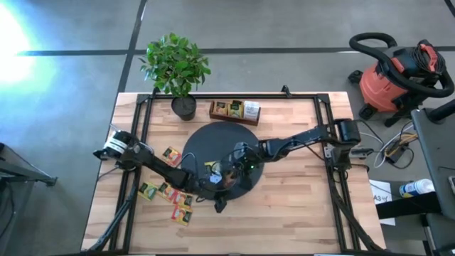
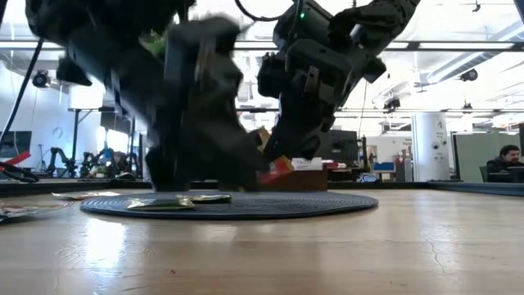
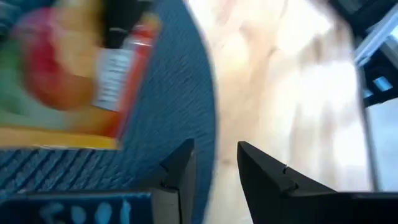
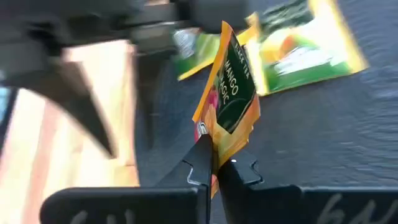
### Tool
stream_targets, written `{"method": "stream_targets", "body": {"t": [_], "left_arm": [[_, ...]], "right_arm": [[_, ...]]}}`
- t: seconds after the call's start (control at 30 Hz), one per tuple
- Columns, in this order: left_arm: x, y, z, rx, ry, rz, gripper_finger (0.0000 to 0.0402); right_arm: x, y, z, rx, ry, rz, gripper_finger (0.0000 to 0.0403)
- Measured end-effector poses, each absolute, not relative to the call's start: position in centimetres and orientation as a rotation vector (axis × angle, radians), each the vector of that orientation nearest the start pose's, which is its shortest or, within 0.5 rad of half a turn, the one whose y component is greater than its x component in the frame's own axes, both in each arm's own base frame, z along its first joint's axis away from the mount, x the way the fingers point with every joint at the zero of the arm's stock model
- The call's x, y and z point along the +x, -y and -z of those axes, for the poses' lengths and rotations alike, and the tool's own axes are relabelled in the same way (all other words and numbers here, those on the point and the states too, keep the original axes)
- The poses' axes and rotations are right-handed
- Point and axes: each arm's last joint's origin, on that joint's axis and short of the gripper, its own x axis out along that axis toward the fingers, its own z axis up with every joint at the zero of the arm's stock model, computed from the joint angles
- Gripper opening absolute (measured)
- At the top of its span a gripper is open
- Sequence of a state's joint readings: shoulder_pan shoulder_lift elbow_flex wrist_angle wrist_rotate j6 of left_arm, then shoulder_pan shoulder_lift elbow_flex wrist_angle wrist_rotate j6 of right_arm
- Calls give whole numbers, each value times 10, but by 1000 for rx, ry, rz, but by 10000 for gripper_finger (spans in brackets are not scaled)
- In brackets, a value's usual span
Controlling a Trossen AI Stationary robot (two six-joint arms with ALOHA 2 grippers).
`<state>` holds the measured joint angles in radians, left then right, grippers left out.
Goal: Pick & Place Tea
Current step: Put the orange tea bag into the left slot of the wooden organizer
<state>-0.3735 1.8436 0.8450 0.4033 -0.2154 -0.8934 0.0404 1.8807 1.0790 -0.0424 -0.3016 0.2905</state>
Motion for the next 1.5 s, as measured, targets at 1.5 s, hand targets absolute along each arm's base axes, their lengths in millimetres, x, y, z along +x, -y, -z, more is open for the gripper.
{"method": "stream_targets", "body": {"t": [1.5], "left_arm": [[244,90,-264,-609,-244,-508,94]], "right_arm": [[418,229,-190,405,-669,388,8]]}}
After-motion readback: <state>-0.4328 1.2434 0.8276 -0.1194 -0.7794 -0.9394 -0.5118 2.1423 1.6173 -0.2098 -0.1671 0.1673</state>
